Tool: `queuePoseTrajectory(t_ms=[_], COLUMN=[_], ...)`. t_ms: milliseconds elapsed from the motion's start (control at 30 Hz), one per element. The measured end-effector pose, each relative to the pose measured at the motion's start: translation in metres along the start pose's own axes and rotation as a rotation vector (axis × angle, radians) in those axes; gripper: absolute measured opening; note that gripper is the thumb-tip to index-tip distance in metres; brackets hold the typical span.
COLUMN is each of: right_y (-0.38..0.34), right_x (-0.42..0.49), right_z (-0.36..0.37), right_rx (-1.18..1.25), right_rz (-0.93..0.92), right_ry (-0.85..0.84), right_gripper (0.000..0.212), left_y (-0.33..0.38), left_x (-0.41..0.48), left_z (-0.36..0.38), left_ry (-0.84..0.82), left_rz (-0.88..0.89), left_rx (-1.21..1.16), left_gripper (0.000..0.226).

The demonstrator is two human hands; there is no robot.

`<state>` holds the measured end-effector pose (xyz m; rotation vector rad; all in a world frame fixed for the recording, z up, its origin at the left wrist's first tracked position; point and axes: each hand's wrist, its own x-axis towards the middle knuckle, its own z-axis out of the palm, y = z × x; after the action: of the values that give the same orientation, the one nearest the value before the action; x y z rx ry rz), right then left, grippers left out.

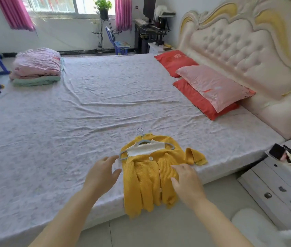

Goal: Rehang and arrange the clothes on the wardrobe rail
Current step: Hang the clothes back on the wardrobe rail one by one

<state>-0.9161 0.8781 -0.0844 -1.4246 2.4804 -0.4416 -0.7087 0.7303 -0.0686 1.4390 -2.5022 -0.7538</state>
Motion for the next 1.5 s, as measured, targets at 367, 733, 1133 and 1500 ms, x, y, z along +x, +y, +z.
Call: queuePoseTrajectory(t_ms=[367, 733, 1133, 1500], right_y=[0.031, 0.041, 0.091, 0.117], right_x=[0.185, 0.345, 0.482, 0.488], right_z=[0.013, 0.092, 0.274, 0.314], right_rx=[-0.044, -0.077, -0.274, -0.028], right_rz=[-0.118, -0.153, -0.254, -0.278], right_ry=[-0.141, -0.331, -0.434, -0.249], right_gripper=[0.042, 0.043, 0.03, 0.022], left_y=[0.014, -0.024, -0.09, -0.109], left_x=[0.14, 0.285, 0.372, 0.374], left_z=[0.031, 0.092, 0.233, 0.26], left_ry=[-0.015, -0.119, -0.173, -0.114], left_rz=[-0.127, -0.248, -0.381, -0.397], left_rx=[-0.041, -0.098, -0.146, -0.17], left_gripper=[0.048, 0.046, 0.047, 0.047])
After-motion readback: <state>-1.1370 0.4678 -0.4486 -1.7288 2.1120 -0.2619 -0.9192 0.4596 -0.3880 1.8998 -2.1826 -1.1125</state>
